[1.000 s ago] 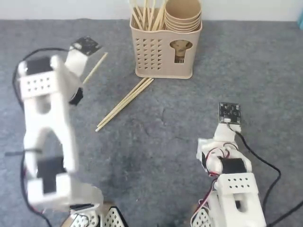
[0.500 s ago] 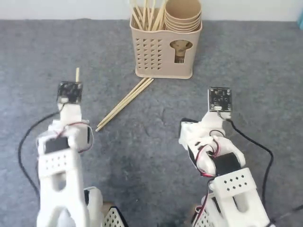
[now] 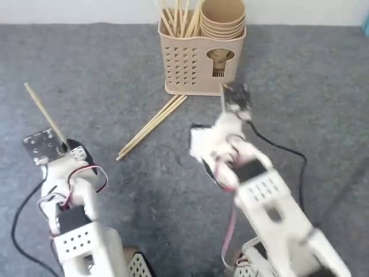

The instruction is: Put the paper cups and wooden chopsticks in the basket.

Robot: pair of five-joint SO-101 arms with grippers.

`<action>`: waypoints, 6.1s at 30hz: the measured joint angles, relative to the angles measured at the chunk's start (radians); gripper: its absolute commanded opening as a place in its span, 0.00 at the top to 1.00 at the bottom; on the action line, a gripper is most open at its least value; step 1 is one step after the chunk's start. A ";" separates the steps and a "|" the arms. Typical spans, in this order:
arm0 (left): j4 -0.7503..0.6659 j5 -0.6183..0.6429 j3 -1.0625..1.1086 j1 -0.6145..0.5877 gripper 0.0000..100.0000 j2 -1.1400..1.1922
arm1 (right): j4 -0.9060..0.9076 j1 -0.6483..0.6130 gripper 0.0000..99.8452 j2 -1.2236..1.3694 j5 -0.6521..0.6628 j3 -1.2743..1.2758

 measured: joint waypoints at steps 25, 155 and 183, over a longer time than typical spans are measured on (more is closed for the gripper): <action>-0.126 0.075 0.041 -0.054 0.99 0.023 | 0.238 -0.034 0.84 1.341 -0.282 -1.281; -0.084 0.020 -0.100 0.110 0.99 0.071 | 1.094 0.427 0.99 -0.052 0.095 -0.872; -0.107 0.021 -1.068 0.425 0.99 0.845 | 0.175 0.543 0.99 -1.053 0.215 0.833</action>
